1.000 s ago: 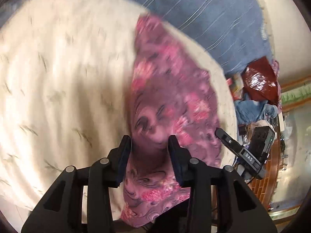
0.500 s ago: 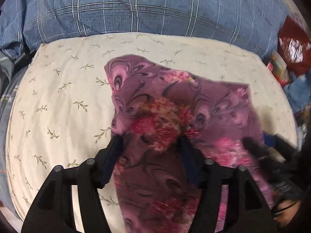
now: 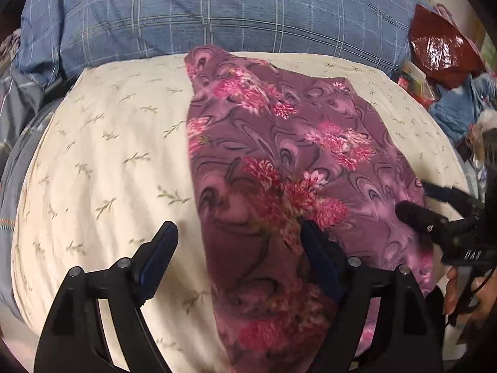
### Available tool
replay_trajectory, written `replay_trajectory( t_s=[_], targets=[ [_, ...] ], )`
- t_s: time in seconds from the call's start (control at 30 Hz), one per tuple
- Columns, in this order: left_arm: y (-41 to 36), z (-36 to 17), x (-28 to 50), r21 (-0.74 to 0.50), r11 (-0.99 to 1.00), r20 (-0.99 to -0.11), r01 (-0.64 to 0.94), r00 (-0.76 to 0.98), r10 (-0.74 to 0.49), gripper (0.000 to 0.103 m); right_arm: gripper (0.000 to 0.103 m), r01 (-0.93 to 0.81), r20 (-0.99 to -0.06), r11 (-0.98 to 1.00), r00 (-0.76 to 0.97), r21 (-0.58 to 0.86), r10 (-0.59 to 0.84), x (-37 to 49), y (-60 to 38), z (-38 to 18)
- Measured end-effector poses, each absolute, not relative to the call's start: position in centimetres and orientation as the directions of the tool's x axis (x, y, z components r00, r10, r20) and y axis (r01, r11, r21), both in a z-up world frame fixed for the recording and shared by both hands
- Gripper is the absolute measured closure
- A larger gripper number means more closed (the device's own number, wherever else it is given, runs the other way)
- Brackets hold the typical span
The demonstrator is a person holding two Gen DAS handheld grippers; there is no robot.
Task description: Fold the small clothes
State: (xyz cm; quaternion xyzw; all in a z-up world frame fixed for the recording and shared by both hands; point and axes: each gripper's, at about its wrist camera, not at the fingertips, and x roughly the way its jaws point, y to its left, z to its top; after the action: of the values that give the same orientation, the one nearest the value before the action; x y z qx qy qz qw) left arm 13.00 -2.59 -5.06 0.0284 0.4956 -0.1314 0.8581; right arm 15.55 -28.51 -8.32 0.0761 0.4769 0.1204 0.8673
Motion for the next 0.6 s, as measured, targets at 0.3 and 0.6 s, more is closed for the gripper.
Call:
replay_trajectory(
  t_s=[0.3, 0.6],
  targets=[
    [-1.5, -2.5, 8.9, 0.109, 0.968, -0.794, 0.225, 0.606, -0.052, 0.02, 0.0, -0.029, -0.824, 0.997, 0.565, -0.067, -0.039, 11.7, -28.6, -5.9],
    [-1.4, -1.3, 5.5, 0.257, 0.958, -0.748, 0.129, 0.654, 0.112, 0.019, 0.0, -0.075, -0.763, 0.984, 0.642, -0.159, -0.074, 7.6, -26.8, -2.7]
  ],
)
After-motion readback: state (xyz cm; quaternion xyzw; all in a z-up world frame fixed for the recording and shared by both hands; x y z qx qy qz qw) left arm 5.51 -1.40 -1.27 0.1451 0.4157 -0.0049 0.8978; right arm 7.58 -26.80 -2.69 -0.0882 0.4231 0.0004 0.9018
